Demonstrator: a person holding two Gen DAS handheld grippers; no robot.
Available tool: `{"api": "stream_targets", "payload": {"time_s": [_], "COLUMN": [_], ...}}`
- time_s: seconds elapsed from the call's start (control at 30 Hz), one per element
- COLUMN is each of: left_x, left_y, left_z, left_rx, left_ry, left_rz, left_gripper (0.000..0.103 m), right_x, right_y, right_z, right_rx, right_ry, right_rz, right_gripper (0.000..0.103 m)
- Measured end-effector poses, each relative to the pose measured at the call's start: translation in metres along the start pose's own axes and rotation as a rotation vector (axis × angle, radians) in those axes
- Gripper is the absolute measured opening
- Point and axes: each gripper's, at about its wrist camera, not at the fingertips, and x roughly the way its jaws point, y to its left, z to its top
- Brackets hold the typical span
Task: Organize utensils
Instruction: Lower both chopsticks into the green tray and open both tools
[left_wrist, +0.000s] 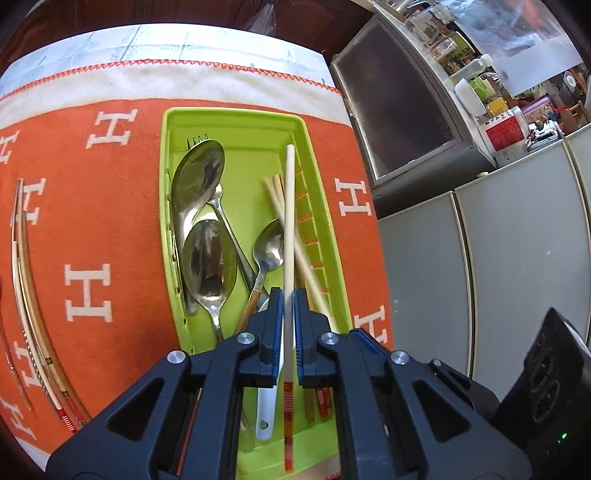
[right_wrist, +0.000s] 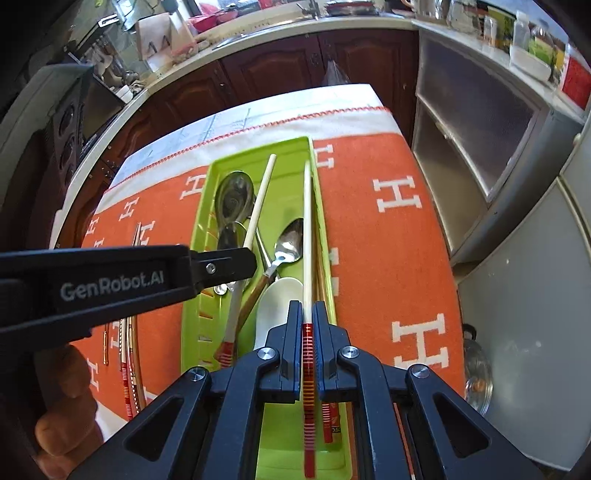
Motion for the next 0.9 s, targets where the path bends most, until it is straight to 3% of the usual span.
{"api": "stream_targets", "payload": {"time_s": [0.2, 0.4, 0.9], "left_x": [0.018, 0.016, -0.058], "left_y": [0.002, -0.001, 0.026], "left_z": [0.0, -0.009, -0.043], "left_rx": [0.026, 0.097, 0.194], "left_ry": [0.039, 0.054, -0.034], "left_rz": [0.008, 0.071, 0.173], "left_gripper": [0.004, 0.004, 0.004], "right_x": [0.0, -0.007, -0.012], "right_y": [-0.001, 0.003, 0.031], "right_z": [0.001, -0.002, -0.014], "right_rx": [0.018, 0.014, -0.019], "right_ry": [-0.009, -0.02, -0.02], "right_rz": [0.004, 0.001, 0.019], "right_gripper": [0.007, 0.007, 0.007]}}
